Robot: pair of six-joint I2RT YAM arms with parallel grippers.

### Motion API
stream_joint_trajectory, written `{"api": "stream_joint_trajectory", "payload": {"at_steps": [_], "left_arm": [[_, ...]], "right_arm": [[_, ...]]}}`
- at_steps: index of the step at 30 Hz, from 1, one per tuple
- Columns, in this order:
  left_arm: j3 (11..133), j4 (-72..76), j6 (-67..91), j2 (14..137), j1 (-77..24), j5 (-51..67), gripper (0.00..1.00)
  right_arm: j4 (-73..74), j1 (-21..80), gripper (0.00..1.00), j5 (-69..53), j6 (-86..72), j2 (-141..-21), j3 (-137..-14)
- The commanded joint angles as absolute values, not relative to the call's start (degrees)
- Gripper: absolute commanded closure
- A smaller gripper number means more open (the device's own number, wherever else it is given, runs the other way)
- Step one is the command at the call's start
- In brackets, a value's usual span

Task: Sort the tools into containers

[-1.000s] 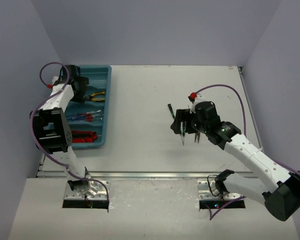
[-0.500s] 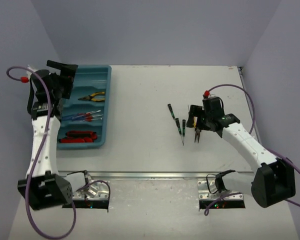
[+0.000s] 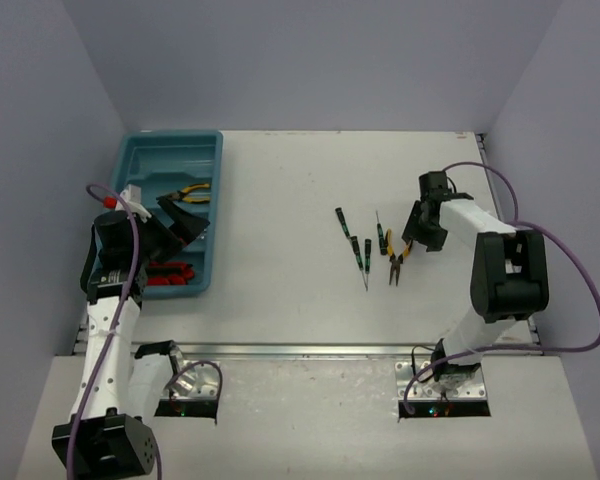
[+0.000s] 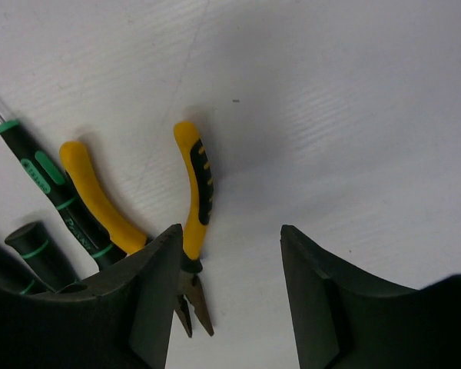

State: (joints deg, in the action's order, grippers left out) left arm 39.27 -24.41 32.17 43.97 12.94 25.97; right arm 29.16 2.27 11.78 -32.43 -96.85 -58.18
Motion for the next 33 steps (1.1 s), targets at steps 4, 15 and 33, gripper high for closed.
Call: {"api": "stream_joint_trajectory", "payload": {"at_steps": [4, 15, 33], "left_arm": [[40.03, -21.88, 27.38, 43.90, 9.76, 27.77, 0.00], [39.28, -19.98, 27.83, 44.94, 8.54, 30.07, 0.00], [34.61, 7.82, 39.44, 49.93, -18.37, 28.18, 0.00]], "right_arm": [[26.20, 1.49, 0.50, 9.01, -34.50, -103.40, -61.00], [22.00, 0.77, 0.88, 10.97, -38.98, -101.50, -52.50], [17.56, 2.21, 1.00, -7.64, -35.96, -72.11, -41.70]]}}
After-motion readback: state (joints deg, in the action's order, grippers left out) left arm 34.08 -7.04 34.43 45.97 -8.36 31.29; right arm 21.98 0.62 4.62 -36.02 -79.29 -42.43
